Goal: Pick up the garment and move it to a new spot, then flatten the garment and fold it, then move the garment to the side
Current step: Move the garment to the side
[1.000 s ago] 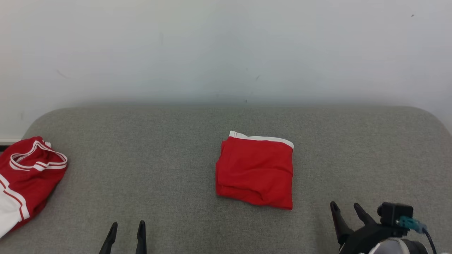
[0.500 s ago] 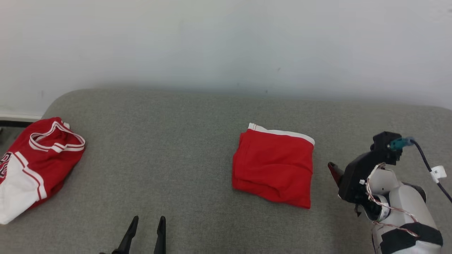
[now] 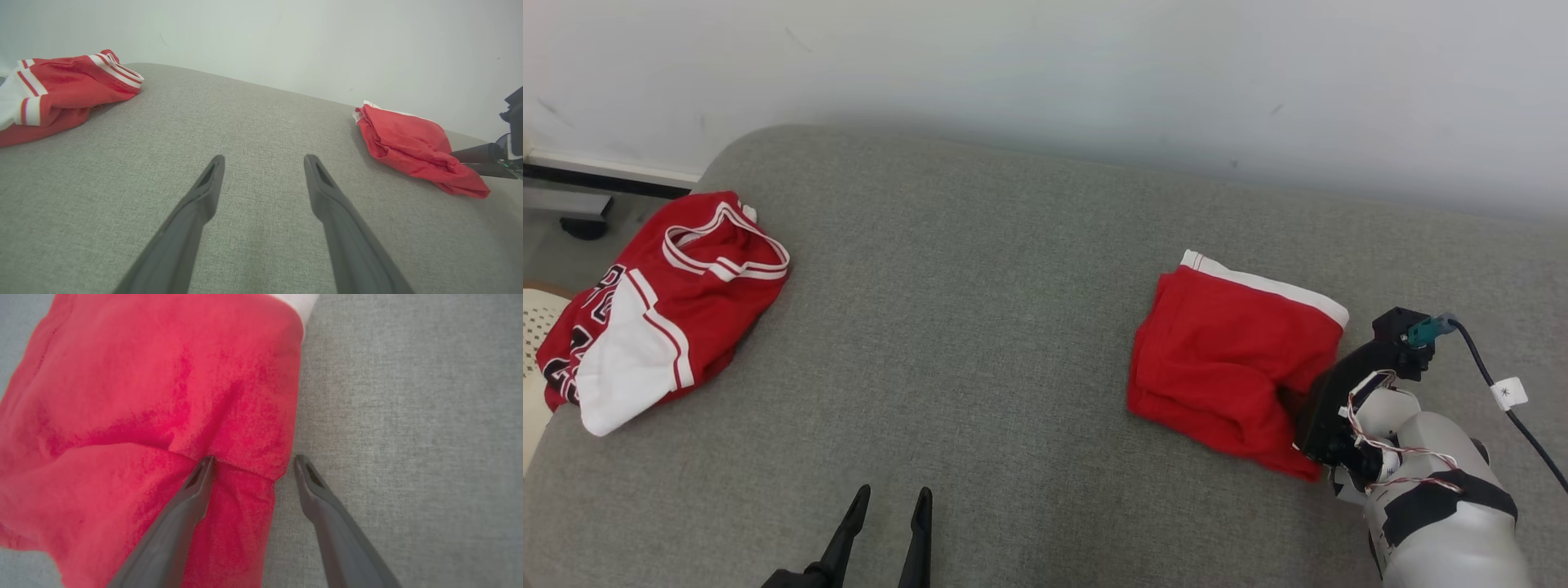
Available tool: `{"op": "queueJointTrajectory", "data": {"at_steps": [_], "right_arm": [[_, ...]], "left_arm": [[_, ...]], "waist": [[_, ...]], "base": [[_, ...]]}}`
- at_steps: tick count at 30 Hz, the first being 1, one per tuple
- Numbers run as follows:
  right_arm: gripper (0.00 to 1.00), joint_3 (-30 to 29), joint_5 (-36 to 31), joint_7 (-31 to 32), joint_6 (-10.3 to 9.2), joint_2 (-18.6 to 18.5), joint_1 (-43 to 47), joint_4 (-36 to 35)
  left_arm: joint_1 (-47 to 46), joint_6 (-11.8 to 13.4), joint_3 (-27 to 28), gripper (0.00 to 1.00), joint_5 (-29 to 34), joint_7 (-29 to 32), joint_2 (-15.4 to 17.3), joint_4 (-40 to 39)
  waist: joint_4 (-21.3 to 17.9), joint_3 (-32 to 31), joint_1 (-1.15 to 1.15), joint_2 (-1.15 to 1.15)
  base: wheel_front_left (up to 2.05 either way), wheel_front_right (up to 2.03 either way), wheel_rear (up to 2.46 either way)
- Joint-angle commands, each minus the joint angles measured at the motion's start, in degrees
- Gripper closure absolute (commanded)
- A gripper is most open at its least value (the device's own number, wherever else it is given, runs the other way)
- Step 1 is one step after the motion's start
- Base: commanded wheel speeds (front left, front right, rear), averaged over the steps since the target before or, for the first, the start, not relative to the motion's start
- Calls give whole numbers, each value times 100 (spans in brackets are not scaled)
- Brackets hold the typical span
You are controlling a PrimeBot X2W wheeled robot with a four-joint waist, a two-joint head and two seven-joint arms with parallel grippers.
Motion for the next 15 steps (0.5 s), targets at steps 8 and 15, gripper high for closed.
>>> {"op": "queueJointTrajectory", "data": {"at_steps": [8, 15], "right_arm": [[78, -391, -681, -448, -12, 43, -581, 1410], [100, -574, -1186, -572, -20, -7, -709, 1559]], "left_arm": [[-125, -9, -89, 0, -95, -17, -24, -19], [-181, -8, -18, 0, -112, -17, -25, -56]], "waist": [[169, 273, -1, -1], [-58, 331, -1, -1]], "base": [[0, 0, 0], [0, 0, 0]]}}
